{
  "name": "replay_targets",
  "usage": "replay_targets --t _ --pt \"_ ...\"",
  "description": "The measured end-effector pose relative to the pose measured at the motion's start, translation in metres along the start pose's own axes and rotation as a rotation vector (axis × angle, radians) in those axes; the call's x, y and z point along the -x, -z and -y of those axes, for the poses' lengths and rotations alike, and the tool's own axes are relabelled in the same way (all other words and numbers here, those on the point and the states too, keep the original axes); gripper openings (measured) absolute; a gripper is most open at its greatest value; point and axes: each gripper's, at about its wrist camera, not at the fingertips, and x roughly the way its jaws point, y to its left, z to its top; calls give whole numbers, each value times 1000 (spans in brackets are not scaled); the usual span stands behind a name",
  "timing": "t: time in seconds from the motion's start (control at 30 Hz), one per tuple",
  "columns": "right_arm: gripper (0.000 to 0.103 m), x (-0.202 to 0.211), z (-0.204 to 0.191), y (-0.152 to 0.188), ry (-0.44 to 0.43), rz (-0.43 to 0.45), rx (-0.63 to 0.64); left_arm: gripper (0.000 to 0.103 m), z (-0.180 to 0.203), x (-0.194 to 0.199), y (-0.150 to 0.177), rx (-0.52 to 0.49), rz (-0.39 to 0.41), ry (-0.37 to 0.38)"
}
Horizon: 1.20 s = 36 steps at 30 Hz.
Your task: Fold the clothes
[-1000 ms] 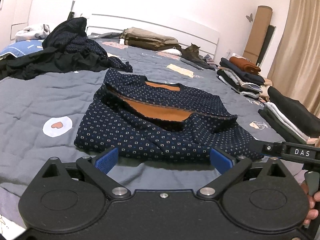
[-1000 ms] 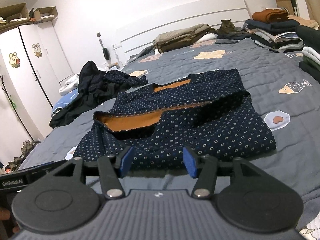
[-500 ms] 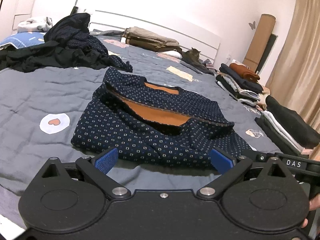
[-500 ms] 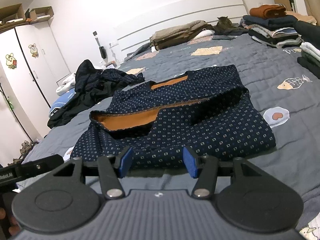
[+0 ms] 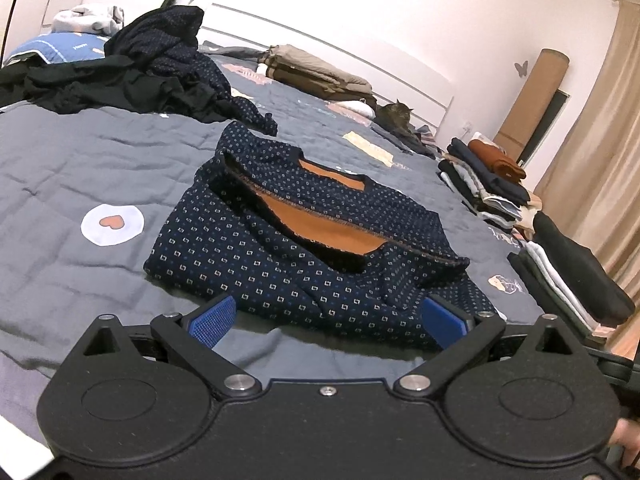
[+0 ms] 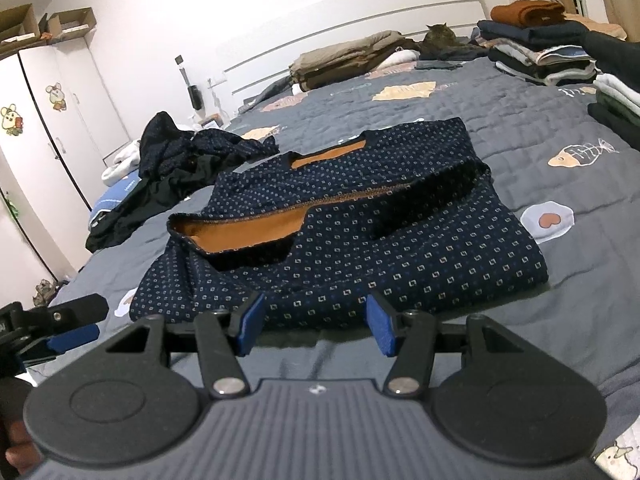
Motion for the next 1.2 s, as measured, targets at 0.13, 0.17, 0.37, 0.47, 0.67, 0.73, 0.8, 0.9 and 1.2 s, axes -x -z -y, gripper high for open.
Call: replay_targets --t 0.13,0.17,0.37,0.47,0.67,0.73,0.8,0.9,1.2 --pt "55 0 2 -1 15 -2 -2 100 1 0 0 -6 1 -1" --pt "55 0 2 -1 19 -1 -2 100 1 -1 1 -5 0 -2" --pt "55 0 5 -2 31 -3 -3 100 2 -3 2 -7 -5 -8" --pt "55 0 6 -2 32 -3 -3 100 2 -3 2 -8 -5 -11" --pt "55 -1 7 -2 41 -8 -9 100 0 -5 2 -2 -8 -16" --pt "55 -1 8 -2 43 -8 -10 100 0 -6 2 -4 -8 -18" --pt "55 -1 9 -2 45 -10 -14 100 -1 -7 3 -7 -8 -24" --pt "55 -3 15 -1 47 -22 -45 100 -8 -12 3 11 -10 -52" --pt "55 -13 45 4 55 -61 -194 100 -54 -32 1 260 -29 -70"
